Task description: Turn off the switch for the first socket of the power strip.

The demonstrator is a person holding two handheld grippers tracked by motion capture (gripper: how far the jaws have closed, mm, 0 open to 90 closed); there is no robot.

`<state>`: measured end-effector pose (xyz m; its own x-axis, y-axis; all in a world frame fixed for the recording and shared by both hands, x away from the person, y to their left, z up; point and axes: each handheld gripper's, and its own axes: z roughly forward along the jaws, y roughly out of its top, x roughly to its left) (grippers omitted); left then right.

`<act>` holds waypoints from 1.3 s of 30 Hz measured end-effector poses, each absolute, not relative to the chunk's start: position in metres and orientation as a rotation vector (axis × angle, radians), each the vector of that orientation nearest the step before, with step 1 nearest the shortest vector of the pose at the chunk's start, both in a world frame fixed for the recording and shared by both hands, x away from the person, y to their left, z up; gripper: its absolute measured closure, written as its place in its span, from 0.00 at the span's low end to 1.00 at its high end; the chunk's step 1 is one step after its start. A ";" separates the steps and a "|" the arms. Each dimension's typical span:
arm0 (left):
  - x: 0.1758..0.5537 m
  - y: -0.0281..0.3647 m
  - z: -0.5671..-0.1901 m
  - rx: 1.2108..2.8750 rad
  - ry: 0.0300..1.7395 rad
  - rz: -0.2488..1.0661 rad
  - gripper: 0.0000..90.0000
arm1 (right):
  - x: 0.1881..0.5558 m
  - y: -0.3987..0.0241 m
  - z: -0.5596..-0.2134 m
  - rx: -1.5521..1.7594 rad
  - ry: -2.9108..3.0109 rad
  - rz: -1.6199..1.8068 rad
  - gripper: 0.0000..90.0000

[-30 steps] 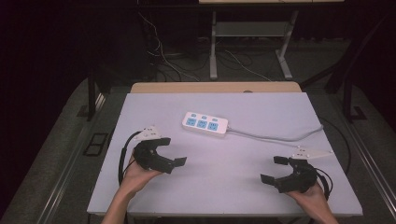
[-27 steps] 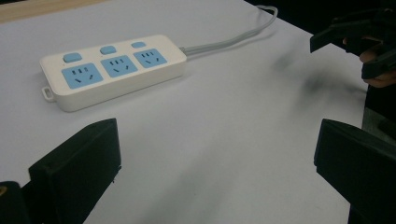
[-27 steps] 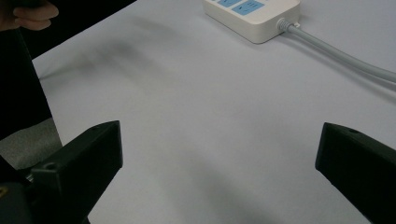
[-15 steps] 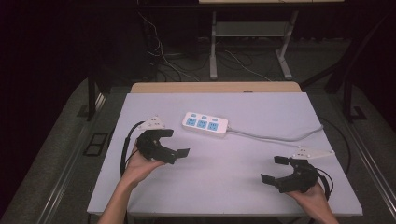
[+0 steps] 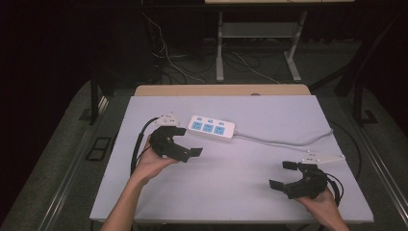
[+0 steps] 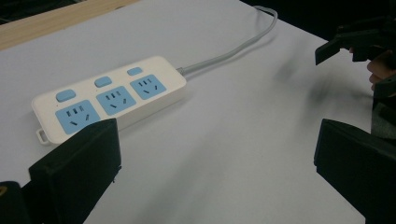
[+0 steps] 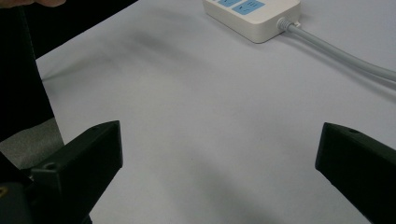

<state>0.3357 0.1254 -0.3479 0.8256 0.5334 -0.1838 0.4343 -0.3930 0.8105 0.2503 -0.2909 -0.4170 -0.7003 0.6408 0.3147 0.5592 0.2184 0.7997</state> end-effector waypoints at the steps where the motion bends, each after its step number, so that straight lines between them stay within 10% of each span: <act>1: 0.337 0.124 -0.348 2.045 0.709 0.129 0.00 | 0.250 -0.291 -0.417 1.178 2.387 1.508 0.00; 39: 0.388 0.088 -0.333 2.131 0.647 0.107 0.00 | 0.251 -0.294 -0.418 1.181 2.383 1.510 0.00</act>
